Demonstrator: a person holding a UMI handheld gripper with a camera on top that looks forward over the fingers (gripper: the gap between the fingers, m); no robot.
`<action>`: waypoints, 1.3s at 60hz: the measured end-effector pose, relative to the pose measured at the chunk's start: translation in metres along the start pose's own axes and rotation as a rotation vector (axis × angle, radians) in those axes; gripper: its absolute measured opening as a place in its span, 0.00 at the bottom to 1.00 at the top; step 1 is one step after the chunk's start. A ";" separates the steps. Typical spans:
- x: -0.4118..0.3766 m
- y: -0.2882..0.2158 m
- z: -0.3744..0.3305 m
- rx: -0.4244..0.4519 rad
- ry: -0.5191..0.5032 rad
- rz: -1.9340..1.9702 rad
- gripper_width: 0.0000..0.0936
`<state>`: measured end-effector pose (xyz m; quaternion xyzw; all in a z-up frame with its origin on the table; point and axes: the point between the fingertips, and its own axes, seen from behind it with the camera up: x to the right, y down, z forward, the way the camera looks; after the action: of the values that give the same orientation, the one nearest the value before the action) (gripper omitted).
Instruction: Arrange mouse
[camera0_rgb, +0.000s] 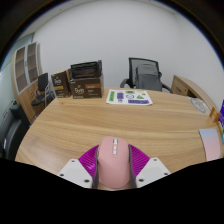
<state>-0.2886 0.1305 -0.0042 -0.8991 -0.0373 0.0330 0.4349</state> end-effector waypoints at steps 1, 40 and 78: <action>-0.001 0.001 -0.003 -0.013 -0.005 0.003 0.45; 0.384 -0.134 -0.135 0.236 0.242 0.003 0.45; 0.460 0.038 -0.071 -0.010 0.084 0.004 0.51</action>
<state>0.1770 0.0957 -0.0026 -0.9019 -0.0176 -0.0039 0.4316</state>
